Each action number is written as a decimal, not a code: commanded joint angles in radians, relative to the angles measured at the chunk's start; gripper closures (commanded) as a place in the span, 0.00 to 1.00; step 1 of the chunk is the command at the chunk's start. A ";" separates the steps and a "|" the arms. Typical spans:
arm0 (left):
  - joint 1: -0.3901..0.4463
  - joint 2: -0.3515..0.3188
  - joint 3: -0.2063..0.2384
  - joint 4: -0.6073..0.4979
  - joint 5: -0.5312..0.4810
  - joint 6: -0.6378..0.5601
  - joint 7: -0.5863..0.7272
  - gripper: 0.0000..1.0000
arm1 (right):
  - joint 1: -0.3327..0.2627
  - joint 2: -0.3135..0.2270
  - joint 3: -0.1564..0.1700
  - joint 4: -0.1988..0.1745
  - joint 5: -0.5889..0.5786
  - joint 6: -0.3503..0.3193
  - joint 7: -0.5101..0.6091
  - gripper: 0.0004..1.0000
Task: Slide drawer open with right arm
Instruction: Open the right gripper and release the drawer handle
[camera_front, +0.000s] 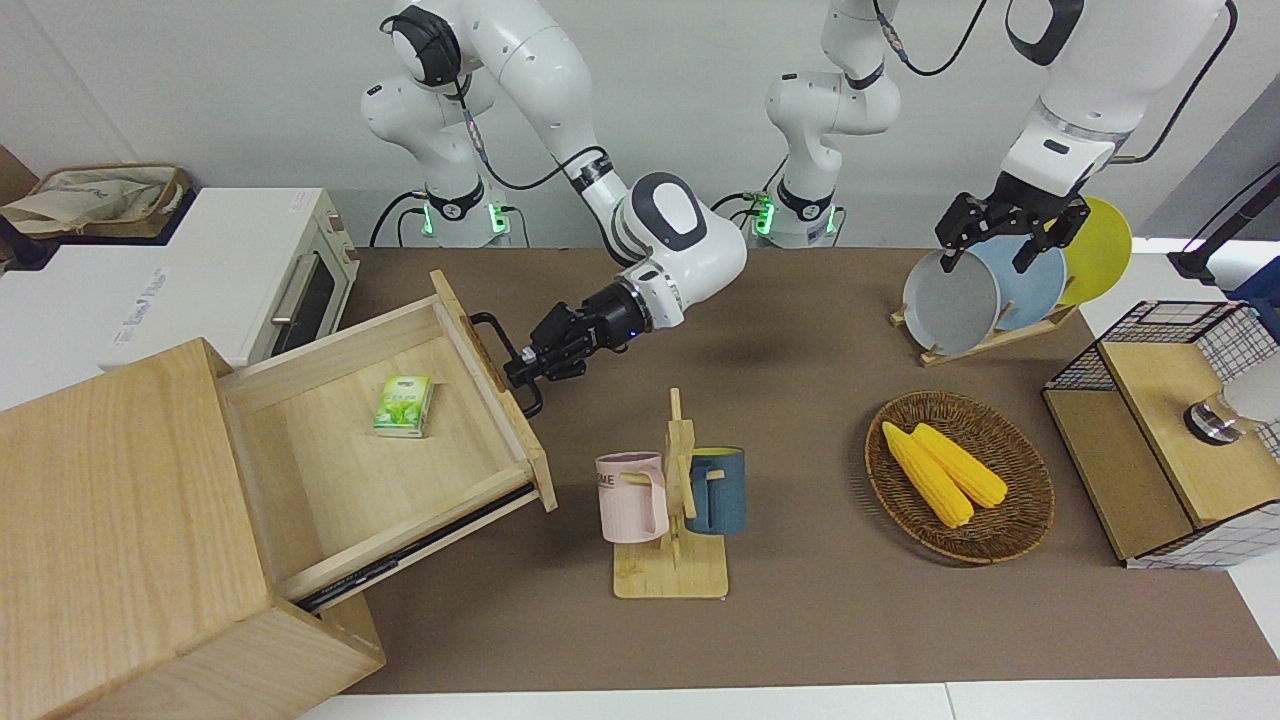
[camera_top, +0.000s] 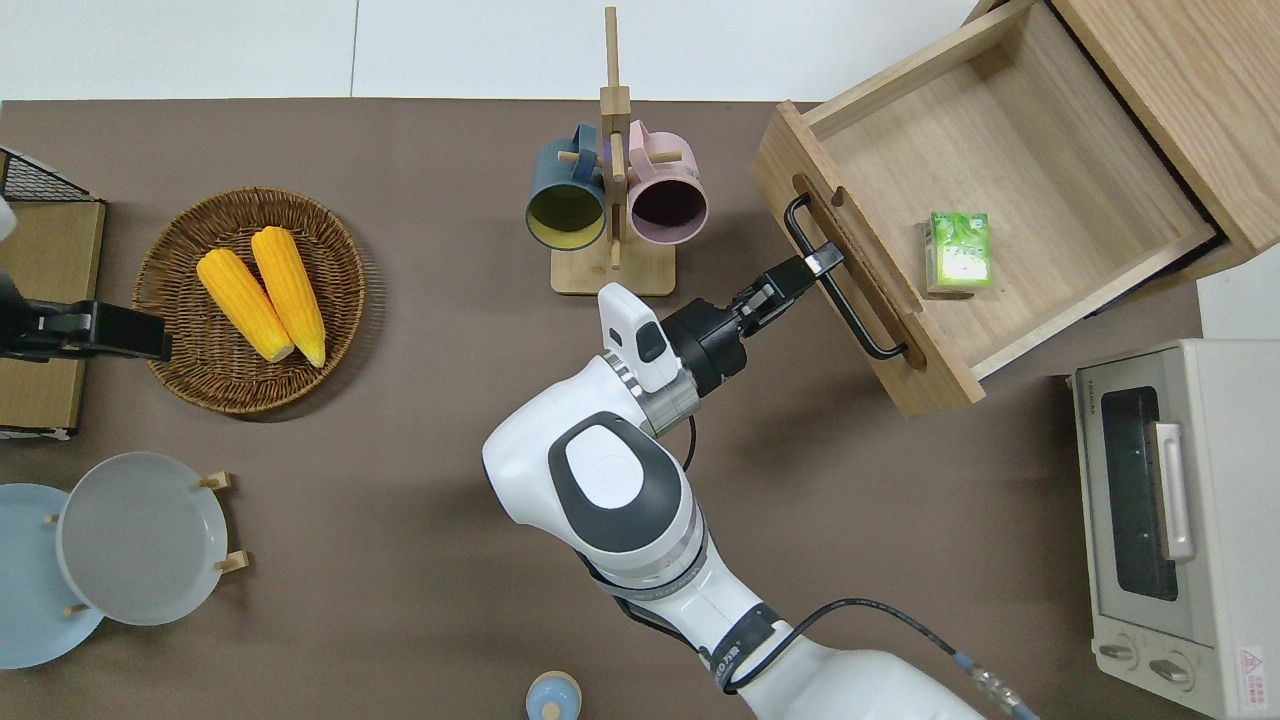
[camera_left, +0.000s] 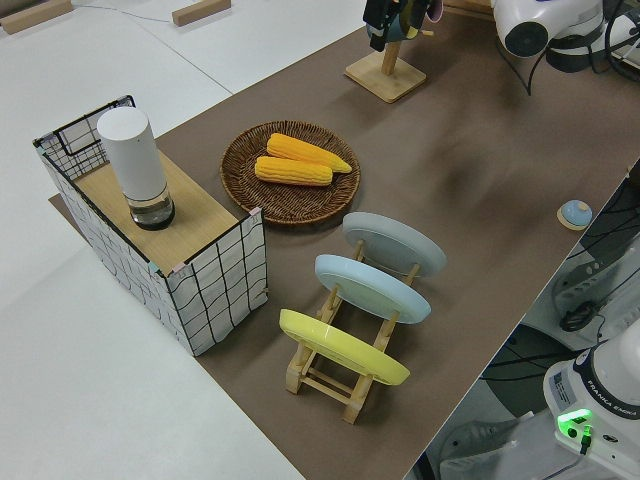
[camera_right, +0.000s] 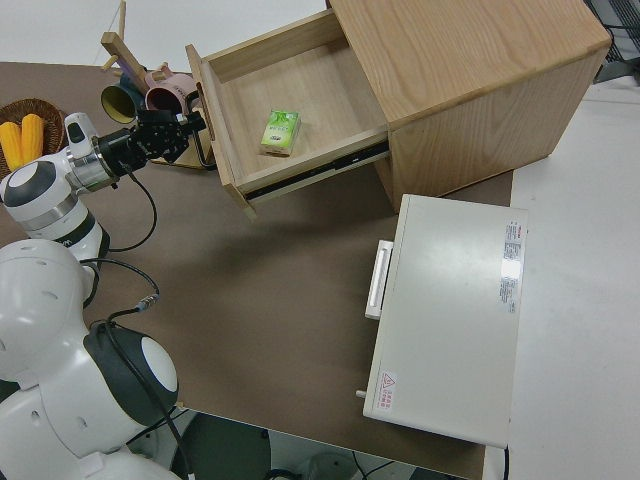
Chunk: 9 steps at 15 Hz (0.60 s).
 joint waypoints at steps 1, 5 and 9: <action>-0.017 0.013 0.017 0.020 0.012 0.000 0.007 0.00 | 0.013 -0.004 -0.009 0.030 -0.003 0.000 -0.065 0.71; -0.017 0.013 0.017 0.020 0.012 0.000 0.007 0.00 | 0.007 0.002 -0.012 0.030 0.000 0.006 -0.059 0.03; -0.017 0.013 0.017 0.020 0.012 0.000 0.007 0.00 | 0.016 0.011 -0.010 0.030 0.002 0.007 -0.015 0.02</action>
